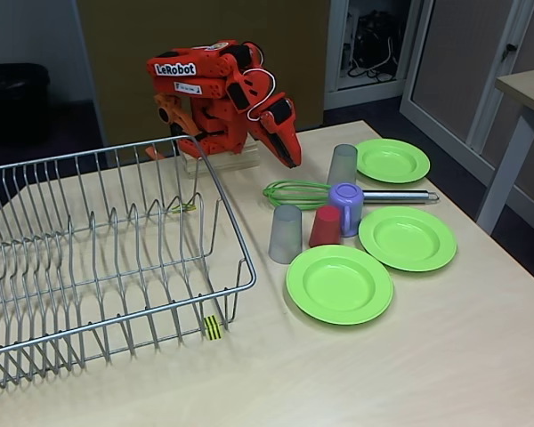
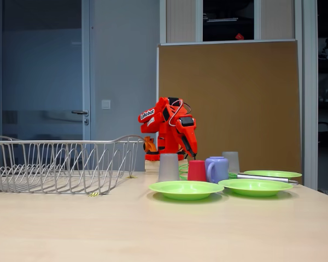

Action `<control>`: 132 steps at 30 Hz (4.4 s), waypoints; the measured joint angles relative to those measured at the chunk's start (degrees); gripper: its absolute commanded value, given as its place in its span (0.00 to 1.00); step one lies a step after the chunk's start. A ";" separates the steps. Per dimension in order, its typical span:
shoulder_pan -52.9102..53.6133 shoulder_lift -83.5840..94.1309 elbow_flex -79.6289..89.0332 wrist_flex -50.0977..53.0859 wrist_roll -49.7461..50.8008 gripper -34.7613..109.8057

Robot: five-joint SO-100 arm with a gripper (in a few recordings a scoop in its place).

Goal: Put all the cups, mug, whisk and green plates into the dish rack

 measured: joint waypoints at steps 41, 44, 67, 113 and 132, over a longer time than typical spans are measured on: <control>-26.46 -80.95 -48.60 -11.78 51.68 0.52; -26.46 -83.67 -48.60 -14.85 51.94 0.52; -24.79 -83.06 -46.67 -16.87 48.16 0.24; 80.51 -162.33 -161.63 15.12 -51.86 0.33; 84.46 -165.50 -164.36 13.80 -56.16 0.52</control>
